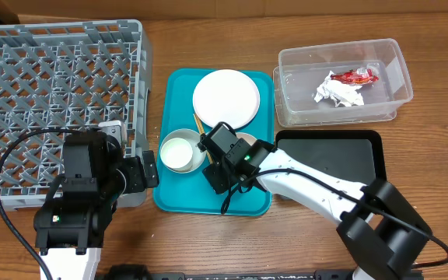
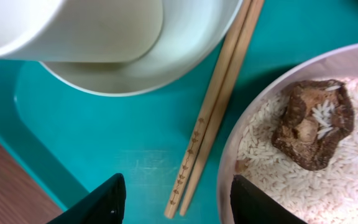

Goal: Sort waste into correct bins and load items into the dishwasher
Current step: 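Grasp the small rice bowl rim with the right gripper, then tip the rice and mushroom onto the black tray with the right gripper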

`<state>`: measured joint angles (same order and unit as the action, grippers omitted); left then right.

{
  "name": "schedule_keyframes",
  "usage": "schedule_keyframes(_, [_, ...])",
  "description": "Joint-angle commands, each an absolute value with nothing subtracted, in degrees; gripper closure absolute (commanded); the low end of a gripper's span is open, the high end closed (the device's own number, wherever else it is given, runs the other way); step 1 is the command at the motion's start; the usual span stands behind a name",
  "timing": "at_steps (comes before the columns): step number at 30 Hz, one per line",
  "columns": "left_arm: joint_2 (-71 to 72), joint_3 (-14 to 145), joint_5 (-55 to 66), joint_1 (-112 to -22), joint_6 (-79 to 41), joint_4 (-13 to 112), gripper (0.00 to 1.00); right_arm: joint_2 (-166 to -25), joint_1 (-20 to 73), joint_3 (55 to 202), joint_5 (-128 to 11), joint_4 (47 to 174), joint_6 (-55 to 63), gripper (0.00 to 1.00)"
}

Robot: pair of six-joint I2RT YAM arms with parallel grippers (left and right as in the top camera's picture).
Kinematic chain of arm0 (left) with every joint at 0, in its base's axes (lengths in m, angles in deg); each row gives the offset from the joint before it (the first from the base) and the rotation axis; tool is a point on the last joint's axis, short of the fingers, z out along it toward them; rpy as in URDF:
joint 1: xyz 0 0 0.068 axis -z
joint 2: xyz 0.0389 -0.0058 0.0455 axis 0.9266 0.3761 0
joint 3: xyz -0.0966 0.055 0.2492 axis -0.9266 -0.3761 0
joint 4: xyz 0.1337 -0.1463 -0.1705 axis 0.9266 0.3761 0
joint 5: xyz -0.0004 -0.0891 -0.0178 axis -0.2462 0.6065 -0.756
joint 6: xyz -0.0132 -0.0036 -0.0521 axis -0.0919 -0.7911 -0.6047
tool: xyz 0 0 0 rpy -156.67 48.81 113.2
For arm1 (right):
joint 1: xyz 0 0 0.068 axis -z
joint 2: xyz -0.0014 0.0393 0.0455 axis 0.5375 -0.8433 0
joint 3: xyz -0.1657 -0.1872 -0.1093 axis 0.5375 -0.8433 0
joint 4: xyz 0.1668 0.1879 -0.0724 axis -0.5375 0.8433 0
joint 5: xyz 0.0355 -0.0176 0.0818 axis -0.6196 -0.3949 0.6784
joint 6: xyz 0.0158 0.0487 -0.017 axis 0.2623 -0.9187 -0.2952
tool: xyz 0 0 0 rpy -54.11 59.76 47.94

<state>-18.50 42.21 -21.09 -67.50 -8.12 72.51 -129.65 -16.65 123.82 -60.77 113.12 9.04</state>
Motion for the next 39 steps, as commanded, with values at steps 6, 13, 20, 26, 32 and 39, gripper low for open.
schedule_keyframes(6, [-18.56,43.39,-21.46,-67.22,-8.65,72.4,0.0,-131.22,-16.92,123.52,-63.39,111.35,6.81,0.56])
schedule_keyframes(13, [-18.56,43.39,-21.44,-67.24,-8.65,72.4,0.0,-132.92,-16.92,123.52,-63.91,110.49,5.72,0.64])
schedule_keyframes(20, [-18.56,43.39,-21.44,-67.24,-8.67,72.4,0.0,-132.92,-16.92,123.52,-65.95,110.54,3.01,0.84])
schedule_keyframes(26, [-18.56,43.39,-21.44,-67.24,-8.65,72.4,0.0,-132.92,-16.92,123.54,-66.3,110.54,2.9,0.95])
schedule_keyframes(32, [-18.56,43.39,-21.44,-67.24,-8.65,72.4,0.0,-132.88,-16.92,127.41,-72.31,116.72,2.95,0.96])
schedule_keyframes(39, [-18.56,43.39,-21.46,-67.24,-8.65,72.38,0.0,-129.8,-15.98,136.17,-73.99,125.12,2.95,0.96])
